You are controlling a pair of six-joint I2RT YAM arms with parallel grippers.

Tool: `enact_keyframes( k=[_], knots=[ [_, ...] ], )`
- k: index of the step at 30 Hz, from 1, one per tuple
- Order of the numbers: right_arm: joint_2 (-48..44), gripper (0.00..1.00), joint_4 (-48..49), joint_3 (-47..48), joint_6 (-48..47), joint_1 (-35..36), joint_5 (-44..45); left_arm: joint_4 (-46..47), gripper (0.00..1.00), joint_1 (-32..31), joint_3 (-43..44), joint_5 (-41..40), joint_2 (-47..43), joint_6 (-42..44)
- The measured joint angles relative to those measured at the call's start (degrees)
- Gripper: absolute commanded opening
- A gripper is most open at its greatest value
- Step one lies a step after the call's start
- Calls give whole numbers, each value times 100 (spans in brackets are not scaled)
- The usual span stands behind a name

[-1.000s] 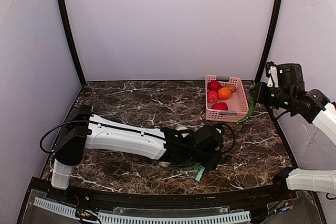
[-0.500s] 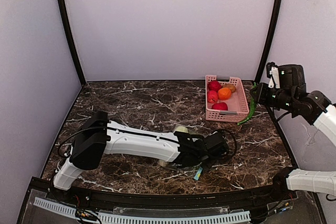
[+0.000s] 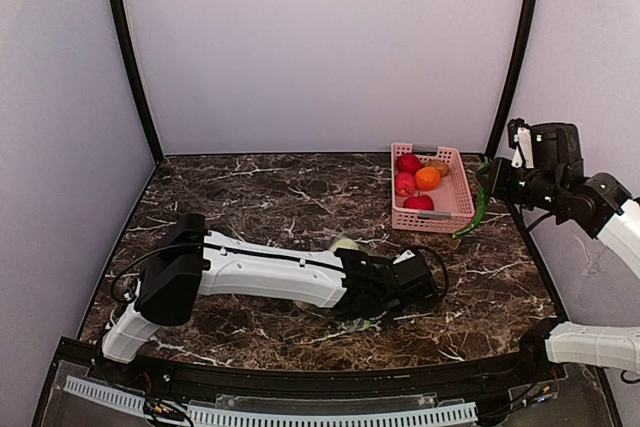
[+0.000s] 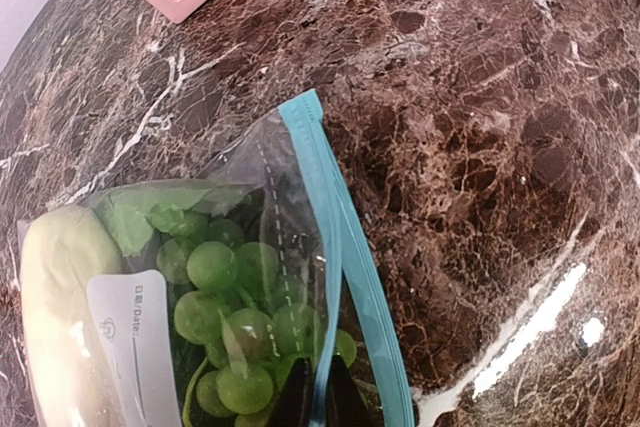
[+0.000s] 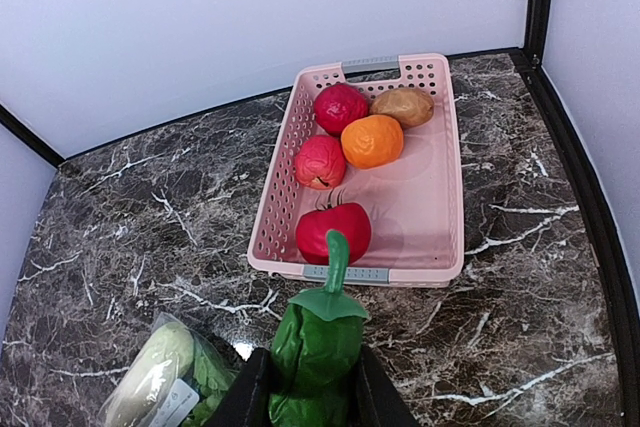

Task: Place the food in the zip-top bag and seal the zipper
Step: Pick up the zipper food storage bag at the center of the board.

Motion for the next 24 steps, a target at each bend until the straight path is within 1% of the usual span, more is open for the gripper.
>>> enact_keyframes(
  k=[8, 15, 19, 24],
  knots=[
    [-96, 25, -66, 0, 9, 0, -164, -444, 1, 0, 439, -92, 4, -142],
    [-317, 25, -522, 0, 116, -2, -846, -487, 1, 31, 520, -26, -160, -363],
    [-566, 25, -693, -59, 291, -2, -1244, -251, 1, 118, 306, 229, -603, -509],
    [-721, 25, -914, -101, 479, -2, -1628, 428, 1, 256, -369, 654, -1440, -730]
  ],
)
